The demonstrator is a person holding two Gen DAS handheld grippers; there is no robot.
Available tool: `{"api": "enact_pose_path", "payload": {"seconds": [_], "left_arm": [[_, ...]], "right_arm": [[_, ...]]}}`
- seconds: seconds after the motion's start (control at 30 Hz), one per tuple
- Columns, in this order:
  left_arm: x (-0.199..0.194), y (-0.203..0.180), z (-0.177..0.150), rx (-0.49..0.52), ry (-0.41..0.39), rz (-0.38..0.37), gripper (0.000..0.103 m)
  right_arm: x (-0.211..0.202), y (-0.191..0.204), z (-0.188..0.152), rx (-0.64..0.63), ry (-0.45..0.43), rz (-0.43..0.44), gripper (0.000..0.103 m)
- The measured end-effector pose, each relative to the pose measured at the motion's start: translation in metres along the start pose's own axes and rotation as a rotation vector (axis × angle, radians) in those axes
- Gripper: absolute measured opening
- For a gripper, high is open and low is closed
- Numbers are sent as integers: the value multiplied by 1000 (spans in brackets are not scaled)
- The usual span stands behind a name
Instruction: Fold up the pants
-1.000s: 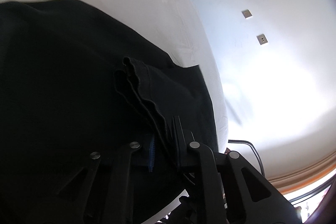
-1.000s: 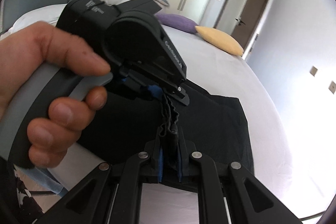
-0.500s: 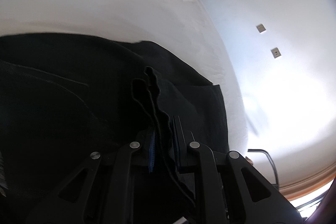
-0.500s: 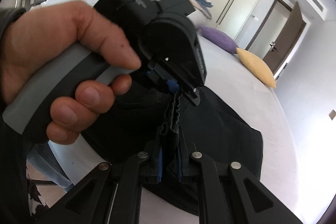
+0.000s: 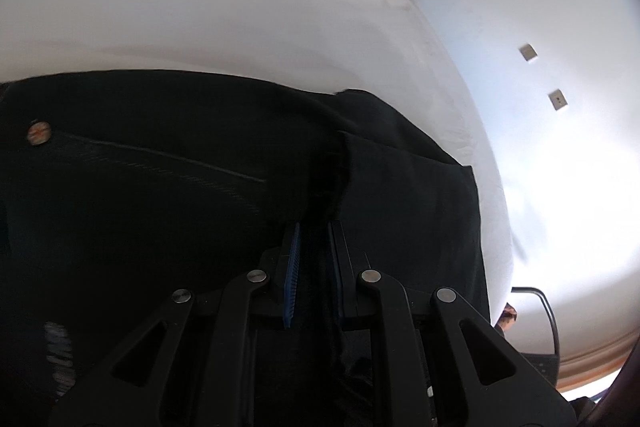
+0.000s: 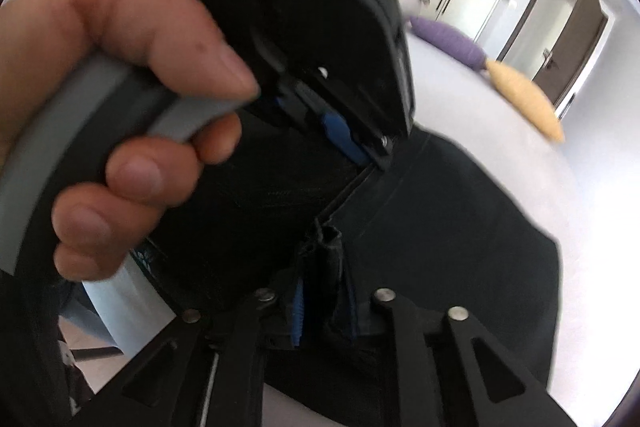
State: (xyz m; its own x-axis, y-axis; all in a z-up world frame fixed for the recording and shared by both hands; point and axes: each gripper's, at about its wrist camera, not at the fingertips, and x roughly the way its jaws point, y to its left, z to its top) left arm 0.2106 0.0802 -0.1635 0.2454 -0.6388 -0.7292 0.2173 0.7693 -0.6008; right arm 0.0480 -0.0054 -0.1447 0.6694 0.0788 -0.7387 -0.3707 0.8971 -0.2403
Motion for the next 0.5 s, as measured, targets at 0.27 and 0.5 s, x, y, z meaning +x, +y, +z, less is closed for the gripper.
{"api": "enact_pose_path", "payload": {"seconds": [0.27, 0.5], "left_arm": [[-42, -24, -21, 172, -107, 174, 13], [12, -69, -51, 373, 7, 274, 13]], "right_arm": [[-35, -60, -29, 193, -19, 203, 43], [-65, -201, -70, 665, -60, 348, 43]]}}
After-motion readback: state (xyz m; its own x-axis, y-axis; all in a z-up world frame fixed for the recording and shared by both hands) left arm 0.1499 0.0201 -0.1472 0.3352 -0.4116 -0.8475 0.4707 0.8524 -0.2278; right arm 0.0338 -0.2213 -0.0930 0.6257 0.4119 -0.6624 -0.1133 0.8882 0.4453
